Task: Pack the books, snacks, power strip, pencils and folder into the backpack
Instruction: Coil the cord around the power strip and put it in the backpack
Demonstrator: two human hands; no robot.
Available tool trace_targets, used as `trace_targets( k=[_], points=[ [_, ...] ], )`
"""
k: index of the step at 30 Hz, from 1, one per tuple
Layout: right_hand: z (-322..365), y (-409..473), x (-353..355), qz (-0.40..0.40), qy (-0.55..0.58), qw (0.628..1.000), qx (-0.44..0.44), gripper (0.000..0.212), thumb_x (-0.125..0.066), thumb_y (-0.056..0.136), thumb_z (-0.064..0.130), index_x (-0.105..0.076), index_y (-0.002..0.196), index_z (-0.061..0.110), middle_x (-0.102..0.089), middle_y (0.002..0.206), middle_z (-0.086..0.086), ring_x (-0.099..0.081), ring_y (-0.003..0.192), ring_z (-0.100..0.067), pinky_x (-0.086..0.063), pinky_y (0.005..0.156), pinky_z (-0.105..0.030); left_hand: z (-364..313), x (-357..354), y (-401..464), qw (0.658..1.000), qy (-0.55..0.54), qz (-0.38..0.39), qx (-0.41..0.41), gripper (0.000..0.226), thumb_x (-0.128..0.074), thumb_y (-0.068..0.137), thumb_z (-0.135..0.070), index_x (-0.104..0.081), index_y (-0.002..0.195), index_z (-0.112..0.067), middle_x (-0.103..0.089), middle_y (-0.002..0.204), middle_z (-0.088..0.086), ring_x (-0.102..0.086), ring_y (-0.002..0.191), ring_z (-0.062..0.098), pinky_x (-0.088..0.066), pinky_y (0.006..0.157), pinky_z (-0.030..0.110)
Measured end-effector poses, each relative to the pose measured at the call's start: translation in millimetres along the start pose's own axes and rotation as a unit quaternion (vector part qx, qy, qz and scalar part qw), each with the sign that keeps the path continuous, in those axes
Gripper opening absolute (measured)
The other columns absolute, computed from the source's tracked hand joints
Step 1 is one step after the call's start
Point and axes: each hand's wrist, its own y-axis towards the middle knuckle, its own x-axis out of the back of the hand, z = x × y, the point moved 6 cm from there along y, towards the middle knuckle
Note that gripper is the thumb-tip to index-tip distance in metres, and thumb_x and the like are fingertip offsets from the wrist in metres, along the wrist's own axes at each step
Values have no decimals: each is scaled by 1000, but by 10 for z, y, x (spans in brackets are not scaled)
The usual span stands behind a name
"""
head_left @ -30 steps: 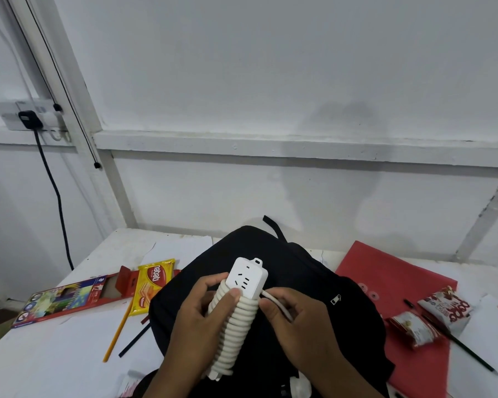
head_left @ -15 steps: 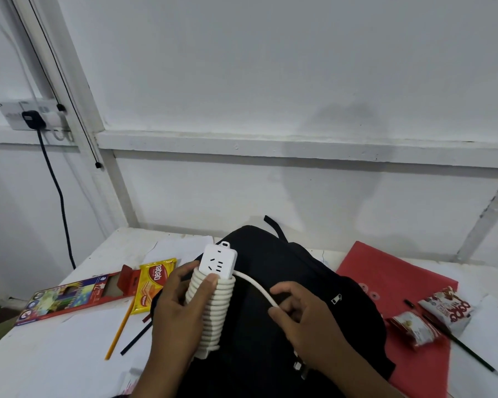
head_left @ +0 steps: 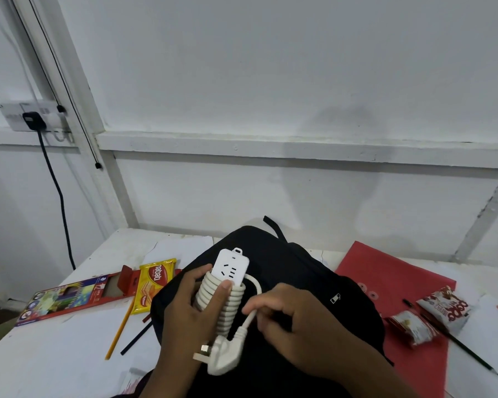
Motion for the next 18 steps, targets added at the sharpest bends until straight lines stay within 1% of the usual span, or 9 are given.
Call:
trace_targets(
  k=[3,5,6,8,10,11,14,16,18],
  points=[
    [66,17,38,-35,-123,990,64,21,-65,83,48,-72,100,38,-58,78,19,-53,83,-2,-36,82,-20,-33,-20,-33,999,16,25,-17,41,-80,76,-40,-65,113,-37,-71,99,-25,-68,94,-2,-57,76,21],
    [101,39,80,-75,-111,987,89,19,-69,83,49,-75,95,35,-53,79,17,-52,77,-3,-38,73,-20,-57,-45,-59,997,30,53,-38,46,-86,75,-19,-65,113,-36,-69,101,-28,-66,96,-6,-53,78,11],
    [108,47,107,-93,-71,989,92,15,-72,83,44,-76,92,33,-53,79,14,-53,74,-6,-39,68,-17,-85,-62,-78,996,35,65,-43,51,-86,75,-12,-64,112,-38,-68,101,-32,-65,95,-10,-50,76,6],
    [128,66,162,-115,-13,990,83,7,-77,83,34,-76,87,29,-56,78,10,-56,68,-11,-43,59,-17,-148,-100,-120,995,38,81,-47,50,-85,74,-21,-61,111,-43,-65,97,-41,-64,92,-14,-47,72,3],
    [138,85,192,-129,-19,989,74,6,-78,82,30,-74,81,26,-58,75,9,-57,64,-13,-44,57,-16,-216,-133,-158,993,33,98,-63,41,-80,71,-39,-63,108,-44,-69,96,-35,-66,92,-9,-51,73,7],
    [140,94,211,-135,-24,988,70,9,-78,82,29,-72,78,25,-58,72,8,-57,62,-14,-45,56,-18,-237,-137,-164,992,35,104,-68,40,-79,70,-42,-65,107,-41,-71,98,-30,-68,93,-6,-53,74,10],
    [91,116,281,-143,26,989,25,11,-76,84,27,-71,75,24,-62,66,6,-62,53,-15,-53,53,-31,-252,-123,-166,988,38,124,-81,48,-84,70,-38,-69,116,-34,-71,108,-23,-67,103,-2,-54,83,15],
    [39,124,312,-144,74,987,-10,9,-77,85,21,-73,77,20,-64,61,7,-62,46,-13,-53,50,-30,-261,-122,-166,984,50,144,-90,50,-86,69,-39,-69,117,-36,-70,111,-25,-66,105,-2,-54,85,15],
    [23,134,342,-160,57,985,-25,11,-78,84,23,-74,75,19,-64,57,6,-60,45,-11,-52,50,-29,-272,-137,-179,981,56,162,-94,50,-87,69,-41,-70,115,-36,-71,111,-24,-66,106,-1,-55,86,18]
  ],
)
